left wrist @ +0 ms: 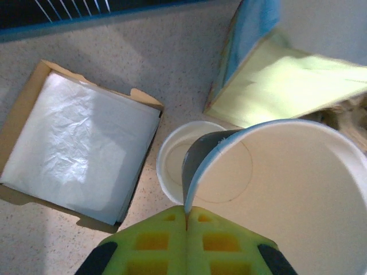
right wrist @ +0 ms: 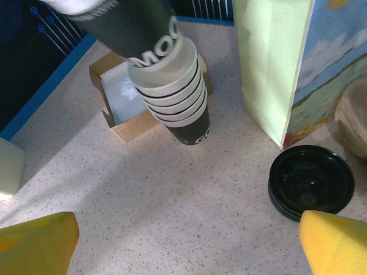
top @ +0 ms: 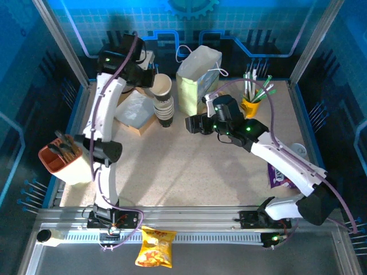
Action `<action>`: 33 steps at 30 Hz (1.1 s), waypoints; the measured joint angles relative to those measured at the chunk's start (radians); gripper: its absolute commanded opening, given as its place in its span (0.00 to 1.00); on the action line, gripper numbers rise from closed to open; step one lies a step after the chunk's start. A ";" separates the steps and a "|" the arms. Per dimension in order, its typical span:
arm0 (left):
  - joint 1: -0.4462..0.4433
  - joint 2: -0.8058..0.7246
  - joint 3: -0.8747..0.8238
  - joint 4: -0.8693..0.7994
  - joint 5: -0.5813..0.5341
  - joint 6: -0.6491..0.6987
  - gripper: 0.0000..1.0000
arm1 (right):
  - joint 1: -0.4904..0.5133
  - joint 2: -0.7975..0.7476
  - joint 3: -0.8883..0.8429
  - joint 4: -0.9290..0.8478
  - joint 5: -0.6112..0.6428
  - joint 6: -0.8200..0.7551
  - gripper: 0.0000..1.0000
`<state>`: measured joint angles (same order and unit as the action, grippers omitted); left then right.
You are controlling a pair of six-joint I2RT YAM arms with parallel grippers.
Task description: Pack the takeout coffee
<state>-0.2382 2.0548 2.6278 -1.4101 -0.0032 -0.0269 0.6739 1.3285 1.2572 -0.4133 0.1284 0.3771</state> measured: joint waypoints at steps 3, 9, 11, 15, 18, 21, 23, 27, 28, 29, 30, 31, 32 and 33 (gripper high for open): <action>-0.018 -0.117 -0.057 0.000 0.000 0.001 0.00 | -0.002 -0.018 0.007 -0.014 0.020 -0.015 0.99; -0.061 -0.308 -0.251 0.009 0.000 0.001 0.00 | -0.014 -0.033 0.007 -0.056 0.045 -0.042 0.99; -0.083 -0.367 -0.361 0.023 0.001 0.000 0.00 | -0.019 -0.039 0.007 -0.076 0.053 -0.053 0.99; -0.127 -0.465 -0.577 0.076 0.001 0.000 0.00 | -0.031 -0.053 0.007 -0.101 0.060 -0.075 0.99; -0.165 -0.558 -0.782 0.144 0.004 -0.016 0.00 | -0.034 -0.064 0.002 -0.110 0.059 -0.093 0.99; -0.216 -0.649 -1.003 0.232 0.010 -0.048 0.00 | -0.035 -0.074 -0.018 -0.110 0.057 -0.112 0.99; -0.250 -0.692 -1.136 0.299 0.012 -0.077 0.00 | -0.035 -0.079 -0.037 -0.111 0.058 -0.120 0.99; -0.303 -0.716 -1.335 0.428 0.009 -0.134 0.00 | -0.035 -0.079 -0.066 -0.110 0.058 -0.124 0.99; -0.314 -0.715 -1.376 0.463 0.008 -0.150 0.00 | -0.035 -0.079 -0.072 -0.109 0.058 -0.124 0.99; -0.322 -0.715 -1.406 0.491 0.006 -0.159 0.00 | -0.035 -0.079 -0.075 -0.109 0.058 -0.124 0.99; -0.328 -0.715 -1.433 0.517 0.006 -0.169 0.00 | -0.035 -0.079 -0.080 -0.107 0.058 -0.124 0.99; -0.333 -0.715 -1.454 0.544 0.003 -0.179 0.00 | -0.035 -0.079 -0.085 -0.106 0.058 -0.124 0.99; -0.336 -0.713 -1.469 0.564 -0.002 -0.185 0.00 | -0.035 -0.079 -0.089 -0.104 0.059 -0.124 0.99; -0.339 -0.710 -1.481 0.586 -0.004 -0.188 0.00 | -0.035 -0.080 -0.094 -0.102 0.059 -0.124 0.99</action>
<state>-0.5774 1.3445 1.1469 -0.8246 -0.0074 -0.2150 0.6388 1.2488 1.1633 -0.5156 0.1871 0.2535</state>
